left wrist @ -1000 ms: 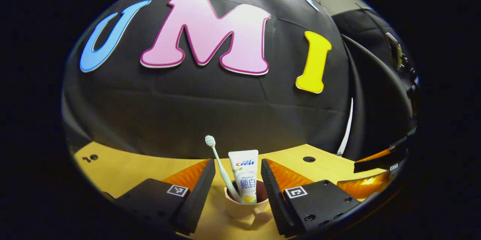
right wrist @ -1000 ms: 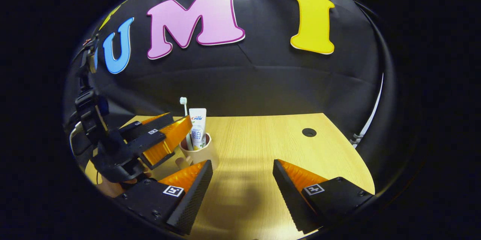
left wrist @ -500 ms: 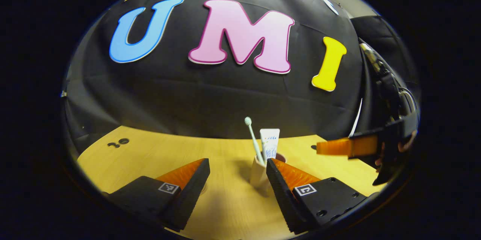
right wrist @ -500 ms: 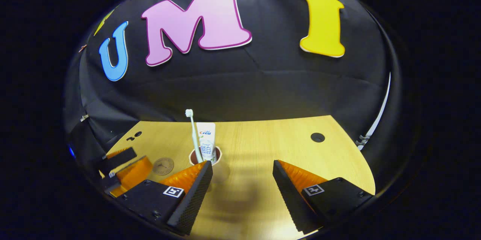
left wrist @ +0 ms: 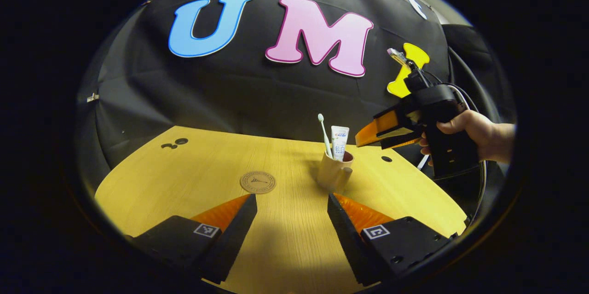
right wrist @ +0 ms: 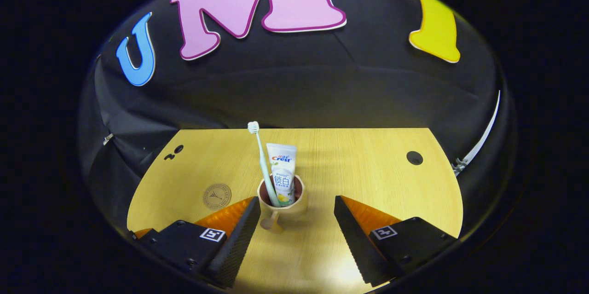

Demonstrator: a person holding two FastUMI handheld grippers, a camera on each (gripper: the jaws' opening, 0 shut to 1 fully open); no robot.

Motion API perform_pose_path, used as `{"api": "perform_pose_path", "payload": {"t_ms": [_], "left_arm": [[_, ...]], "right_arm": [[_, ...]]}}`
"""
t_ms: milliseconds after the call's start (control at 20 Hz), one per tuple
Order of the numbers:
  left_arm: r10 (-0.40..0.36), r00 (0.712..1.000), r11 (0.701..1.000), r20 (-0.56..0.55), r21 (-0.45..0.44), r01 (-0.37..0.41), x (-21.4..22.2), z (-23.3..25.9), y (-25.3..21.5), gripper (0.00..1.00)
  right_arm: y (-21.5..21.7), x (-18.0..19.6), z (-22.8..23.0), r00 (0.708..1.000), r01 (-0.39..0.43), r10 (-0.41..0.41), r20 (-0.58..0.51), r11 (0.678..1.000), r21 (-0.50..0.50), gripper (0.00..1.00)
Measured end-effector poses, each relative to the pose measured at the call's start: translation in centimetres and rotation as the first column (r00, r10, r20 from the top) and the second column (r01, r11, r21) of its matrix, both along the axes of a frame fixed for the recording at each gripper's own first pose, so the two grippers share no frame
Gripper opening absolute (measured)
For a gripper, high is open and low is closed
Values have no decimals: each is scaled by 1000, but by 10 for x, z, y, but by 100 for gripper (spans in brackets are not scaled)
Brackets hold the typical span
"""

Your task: Put the toothbrush and toothpaste on the desktop into the cup, then pick up the cup and place it on the coaster on the desktop.

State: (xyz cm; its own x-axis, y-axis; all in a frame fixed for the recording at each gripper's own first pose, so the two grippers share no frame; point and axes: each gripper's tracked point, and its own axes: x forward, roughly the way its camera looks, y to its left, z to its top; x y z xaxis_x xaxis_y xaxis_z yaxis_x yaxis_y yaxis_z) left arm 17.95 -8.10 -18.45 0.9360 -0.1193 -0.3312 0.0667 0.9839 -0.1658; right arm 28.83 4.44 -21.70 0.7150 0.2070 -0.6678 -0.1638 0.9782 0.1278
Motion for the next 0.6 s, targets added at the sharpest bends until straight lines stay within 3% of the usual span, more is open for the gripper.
{"api": "perform_pose_path", "payload": {"t_ms": [300,600], "left_arm": [[63,998,998,-32,-23,-64,-23,-3,31,98],[139,990,990,-33,6,-139,-43,1,74,98]], "right_arm": [[30,-3,-34,991,-42,39,-126,999,-16,99],[34,-6,-75,947,19,-13,-321,1000,15,98]]}}
